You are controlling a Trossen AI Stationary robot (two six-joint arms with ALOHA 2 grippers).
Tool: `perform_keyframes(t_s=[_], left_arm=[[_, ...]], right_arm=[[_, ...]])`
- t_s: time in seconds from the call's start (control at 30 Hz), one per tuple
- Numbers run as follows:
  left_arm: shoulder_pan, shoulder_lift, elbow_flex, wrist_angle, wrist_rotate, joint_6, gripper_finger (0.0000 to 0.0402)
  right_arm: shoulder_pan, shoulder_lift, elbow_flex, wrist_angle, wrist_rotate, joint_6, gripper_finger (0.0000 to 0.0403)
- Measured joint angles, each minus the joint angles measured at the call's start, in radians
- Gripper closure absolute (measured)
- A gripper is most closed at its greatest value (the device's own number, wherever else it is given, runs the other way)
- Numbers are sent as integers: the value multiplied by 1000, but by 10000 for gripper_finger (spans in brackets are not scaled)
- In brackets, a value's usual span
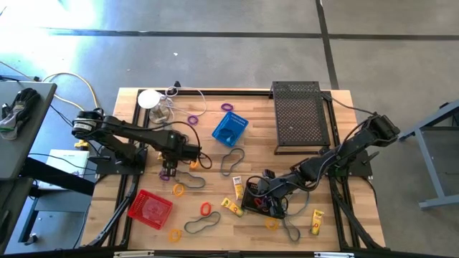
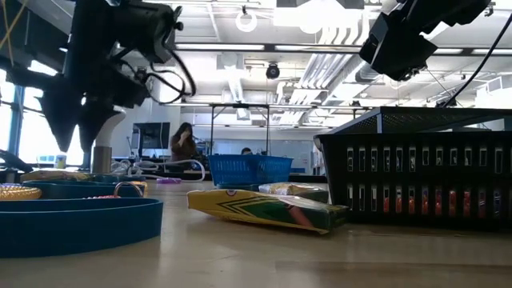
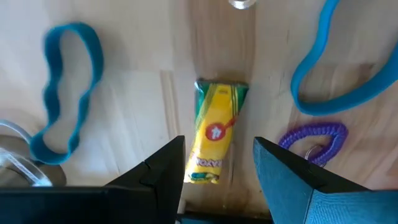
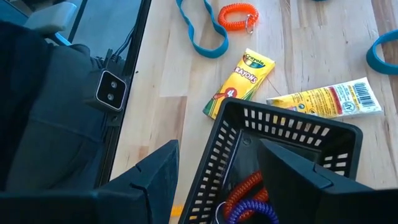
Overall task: Pick & Place Office Desk Supplies
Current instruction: Put the crayon box into the red bin
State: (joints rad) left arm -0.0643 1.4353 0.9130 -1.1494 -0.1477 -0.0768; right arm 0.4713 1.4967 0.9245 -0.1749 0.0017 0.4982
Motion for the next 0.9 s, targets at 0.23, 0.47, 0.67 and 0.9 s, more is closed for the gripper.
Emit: perform_keyframes(t_s=[0.23, 0.47, 0.67, 0.9], left_arm=[[-2, 0, -22, 11, -10, -94, 222], [2, 0, -22, 0, -8, -73, 222], [26, 0, -22, 9, -4, -62, 222], [19, 0, -22, 27, 7, -35, 202]], right_arm=[[0, 0, 0, 0, 0, 0, 197], [0, 0, 0, 2, 21, -5, 197], [0, 0, 0, 15, 29, -6, 197], [0, 0, 0, 14, 26, -6, 197]])
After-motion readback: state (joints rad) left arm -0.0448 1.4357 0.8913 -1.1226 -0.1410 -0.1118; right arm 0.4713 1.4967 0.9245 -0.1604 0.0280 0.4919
